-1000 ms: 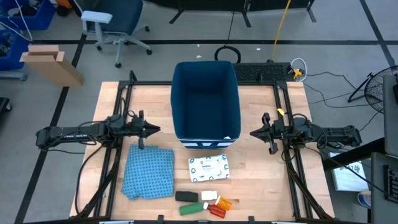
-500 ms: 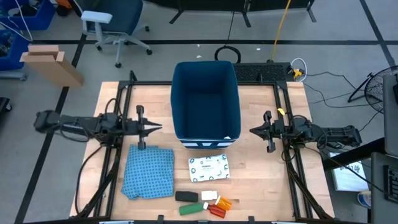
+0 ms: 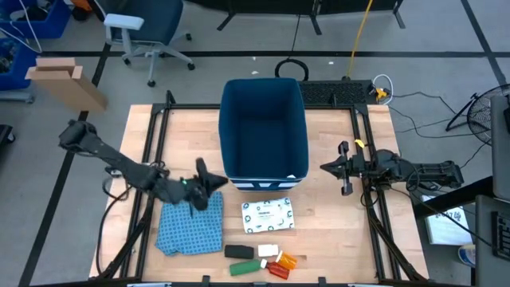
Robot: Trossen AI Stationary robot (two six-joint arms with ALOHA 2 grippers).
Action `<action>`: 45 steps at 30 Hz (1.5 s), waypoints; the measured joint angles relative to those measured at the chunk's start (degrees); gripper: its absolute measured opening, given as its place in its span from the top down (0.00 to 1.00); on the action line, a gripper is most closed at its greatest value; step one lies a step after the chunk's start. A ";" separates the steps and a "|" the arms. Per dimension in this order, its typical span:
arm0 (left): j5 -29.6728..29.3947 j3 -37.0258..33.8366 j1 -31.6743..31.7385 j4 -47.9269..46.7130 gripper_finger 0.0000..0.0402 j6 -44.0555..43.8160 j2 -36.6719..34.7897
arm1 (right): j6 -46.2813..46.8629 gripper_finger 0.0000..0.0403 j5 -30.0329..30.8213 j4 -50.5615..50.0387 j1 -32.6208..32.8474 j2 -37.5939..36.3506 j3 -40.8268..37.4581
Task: Pick & place medical supplies in basket/bin
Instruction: Put the mailer bag into the blue bin
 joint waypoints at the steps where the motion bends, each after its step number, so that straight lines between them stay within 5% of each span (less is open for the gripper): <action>1: -0.38 0.76 -0.93 0.02 0.89 0.00 1.82 | -0.01 1.00 0.00 0.43 0.00 0.00 -0.01; 10: 4.85 5.14 -6.26 3.49 0.86 -4.83 13.94 | -4.52 1.00 0.00 2.77 0.00 0.02 -0.02; 17: 10.37 6.57 -5.32 4.18 0.64 -11.93 22.06 | -3.97 1.00 0.00 5.96 0.00 0.00 -0.02; 26: 4.82 6.61 -4.85 6.47 0.42 -3.07 32.98 | -2.19 1.00 0.00 6.35 0.02 0.00 -0.02; 35: 6.36 6.63 -3.37 12.55 0.40 -1.42 38.33 | -2.30 1.00 0.00 6.35 0.04 0.00 -0.02; 42: 15.33 6.63 0.80 13.22 0.41 -4.34 38.77 | -2.97 1.00 0.00 6.35 0.04 0.00 -0.02; 45: 19.52 6.63 2.25 13.15 0.49 -4.08 38.74 | -2.99 1.00 0.00 6.34 0.04 0.00 -0.02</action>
